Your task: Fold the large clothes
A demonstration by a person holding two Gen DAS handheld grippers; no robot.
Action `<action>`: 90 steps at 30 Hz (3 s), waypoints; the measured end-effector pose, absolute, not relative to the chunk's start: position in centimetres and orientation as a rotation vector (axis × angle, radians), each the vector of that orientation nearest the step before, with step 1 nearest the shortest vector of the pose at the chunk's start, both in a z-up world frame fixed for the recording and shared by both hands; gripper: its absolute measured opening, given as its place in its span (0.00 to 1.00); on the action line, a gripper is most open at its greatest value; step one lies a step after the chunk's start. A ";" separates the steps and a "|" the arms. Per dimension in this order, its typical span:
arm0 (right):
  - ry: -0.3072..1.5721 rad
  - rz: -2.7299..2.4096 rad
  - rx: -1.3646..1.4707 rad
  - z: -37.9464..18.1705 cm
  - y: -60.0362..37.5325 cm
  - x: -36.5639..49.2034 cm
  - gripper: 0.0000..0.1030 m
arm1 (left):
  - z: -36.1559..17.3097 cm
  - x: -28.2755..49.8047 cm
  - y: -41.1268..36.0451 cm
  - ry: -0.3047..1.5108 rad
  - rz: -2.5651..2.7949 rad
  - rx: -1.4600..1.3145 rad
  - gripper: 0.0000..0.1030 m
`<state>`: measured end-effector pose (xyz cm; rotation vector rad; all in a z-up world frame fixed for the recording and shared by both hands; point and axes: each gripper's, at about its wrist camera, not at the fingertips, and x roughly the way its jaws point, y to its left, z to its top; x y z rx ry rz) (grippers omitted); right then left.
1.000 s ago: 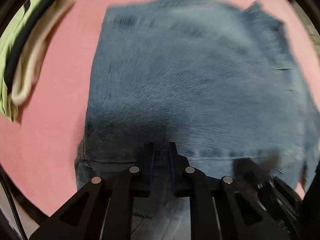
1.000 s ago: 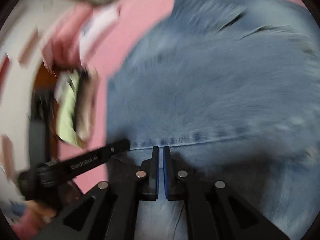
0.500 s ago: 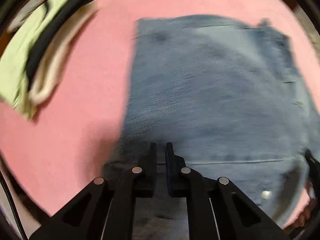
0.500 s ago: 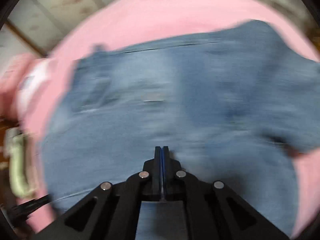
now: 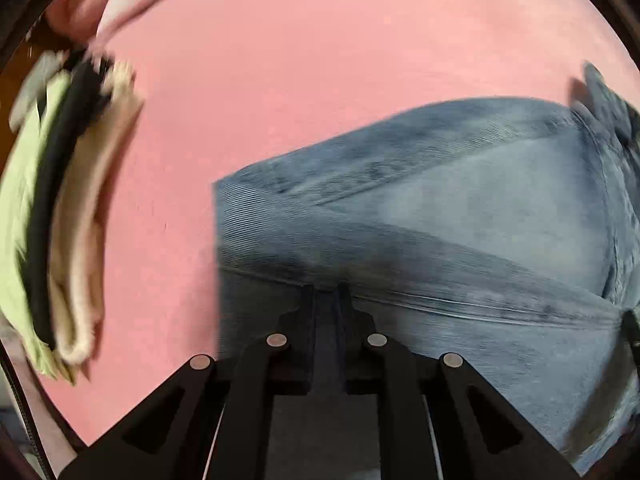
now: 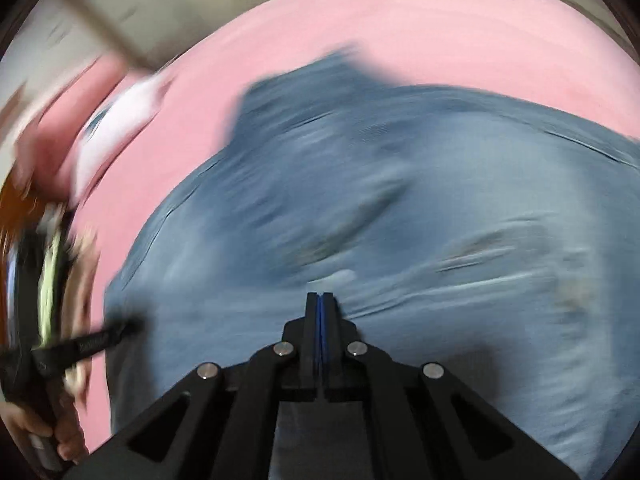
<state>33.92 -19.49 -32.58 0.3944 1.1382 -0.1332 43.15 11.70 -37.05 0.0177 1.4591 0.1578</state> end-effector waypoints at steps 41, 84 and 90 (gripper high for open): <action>1.236 -0.337 0.495 -14.1 -14.5 11.0 0.74 | -15.9 20.2 8.9 1.442 -0.201 0.128 0.80; 0.767 -0.850 1.413 -28.2 -71.0 -7.5 0.11 | -13.2 12.8 -25.9 1.693 -0.107 0.585 0.87; 0.668 -0.842 1.237 -21.9 -68.1 -6.4 0.10 | -13.8 14.3 -22.0 1.695 -0.119 0.440 0.87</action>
